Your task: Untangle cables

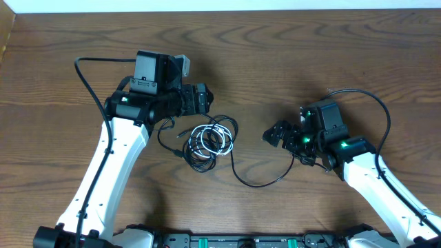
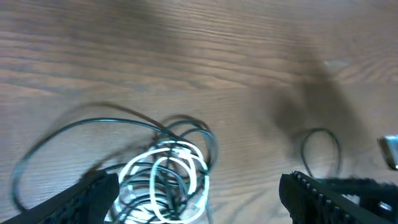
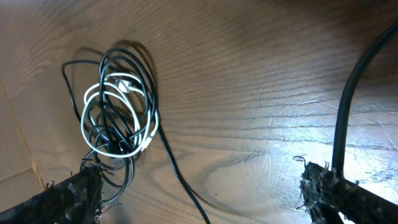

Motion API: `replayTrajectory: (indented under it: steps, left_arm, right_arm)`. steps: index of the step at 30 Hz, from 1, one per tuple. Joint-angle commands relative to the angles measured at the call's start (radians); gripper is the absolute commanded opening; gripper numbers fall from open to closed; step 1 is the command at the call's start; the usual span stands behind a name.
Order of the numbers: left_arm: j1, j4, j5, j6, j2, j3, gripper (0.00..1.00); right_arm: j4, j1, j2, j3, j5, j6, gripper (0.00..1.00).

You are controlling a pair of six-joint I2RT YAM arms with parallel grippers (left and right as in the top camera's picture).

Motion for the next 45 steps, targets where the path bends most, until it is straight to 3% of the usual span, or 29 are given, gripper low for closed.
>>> replayTrajectory:
  steps: [1, 33, 38, 43, 45]
  left_arm:
    - [0.006, -0.013, -0.124, -0.002, -0.010, 0.016, 0.88]
    - [0.006, -0.047, -0.135, -0.001, -0.010, 0.016, 0.88]
    - [0.006, -0.084, -0.010, 0.010, -0.010, 0.016, 0.88]
    - [0.005, -0.129, 0.048, 0.064, -0.010, 0.016, 0.88]
    - [0.005, -0.138, 0.047, 0.064, -0.010, 0.016, 0.88]
  right_arm:
    - [-0.002, -0.002, -0.001, 0.001, 0.010, 0.004, 0.99]
    - [0.026, -0.002, -0.001, 0.001, 0.006, 0.010, 0.99]
    - [0.012, -0.002, -0.001, 0.001, -0.177, 0.000, 0.99]
    - [0.093, -0.002, -0.002, 0.002, -0.462, -0.175, 0.99]
    - [0.092, -0.002, -0.008, 0.002, -0.510, -0.172, 0.99]
